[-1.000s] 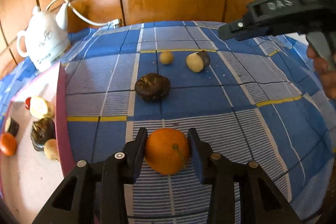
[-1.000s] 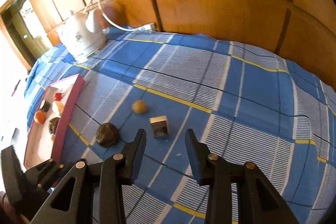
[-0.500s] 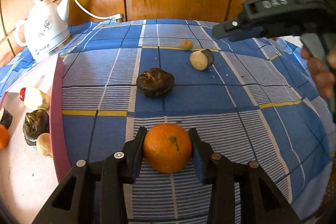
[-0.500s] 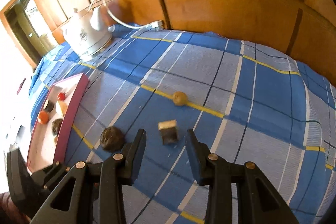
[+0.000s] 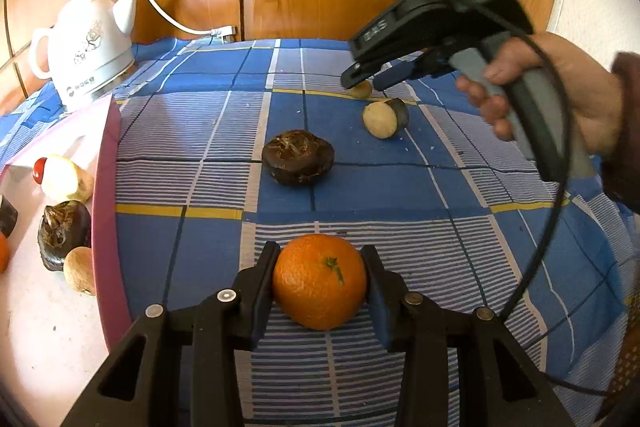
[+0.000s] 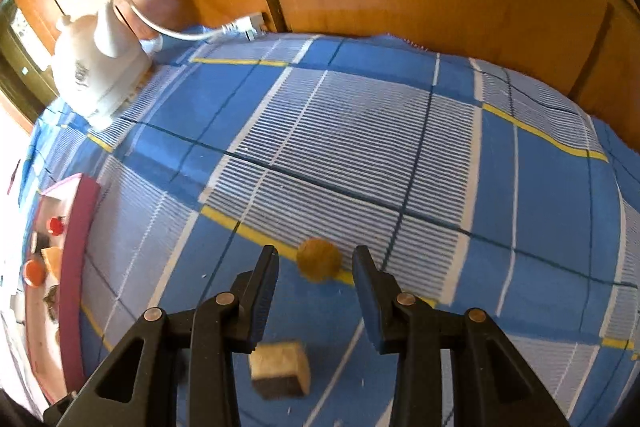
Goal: Organize fruits
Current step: 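Lift the orange with the left gripper while the right grasps a small tan ball, then carry the mandarin orange into the pink tray and open the left gripper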
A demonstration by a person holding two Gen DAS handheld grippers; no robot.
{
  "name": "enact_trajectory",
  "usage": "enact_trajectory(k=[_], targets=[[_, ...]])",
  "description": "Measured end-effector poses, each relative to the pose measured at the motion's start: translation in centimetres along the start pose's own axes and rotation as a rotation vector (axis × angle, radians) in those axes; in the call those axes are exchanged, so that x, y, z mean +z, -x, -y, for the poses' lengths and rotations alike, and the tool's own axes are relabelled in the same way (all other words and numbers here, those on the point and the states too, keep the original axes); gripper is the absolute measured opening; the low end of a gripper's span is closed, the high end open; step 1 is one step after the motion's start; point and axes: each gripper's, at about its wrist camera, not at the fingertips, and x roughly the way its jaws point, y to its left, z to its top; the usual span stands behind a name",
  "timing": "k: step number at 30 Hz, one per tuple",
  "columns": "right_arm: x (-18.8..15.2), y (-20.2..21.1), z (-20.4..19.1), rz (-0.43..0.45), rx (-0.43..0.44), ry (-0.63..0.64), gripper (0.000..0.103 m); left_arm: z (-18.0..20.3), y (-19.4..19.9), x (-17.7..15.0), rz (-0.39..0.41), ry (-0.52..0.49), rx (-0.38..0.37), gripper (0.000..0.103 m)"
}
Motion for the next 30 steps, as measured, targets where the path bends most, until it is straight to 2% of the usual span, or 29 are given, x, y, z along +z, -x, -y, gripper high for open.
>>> enact_trajectory(k=[2,4,8,14,19,24,30], targets=[[0.3,-0.9,-0.5,-0.03,-0.01,0.021,0.036,0.0,0.0,0.0,0.002,0.002,-0.002,0.042],[0.3,-1.2,-1.1,-0.023,-0.065,0.066,0.024,0.0,0.0,0.0,0.002,0.004,-0.004,0.042],[-0.2,-0.7,-1.0,-0.028,-0.069,0.082,0.023,0.0,0.0,0.0,0.003,0.007,-0.006,0.042],[-2.0,2.9,1.2,0.01,-0.118,0.061,0.024,0.1,0.0,0.0,0.006,0.006,-0.002,0.042],[-5.2,5.2,4.2,-0.039,-0.153,0.022,0.024,0.0,0.0,0.0,0.005,0.012,-0.002,0.042],[-8.6,5.3,4.7,-0.099,-0.125,0.033,0.024,0.1,0.0,0.0,0.005,0.008,0.004,0.042],[-9.9,5.1,3.9,-0.076,-0.085,0.048,0.024,0.2,0.0,-0.1,0.005,-0.006,0.019,0.042]])
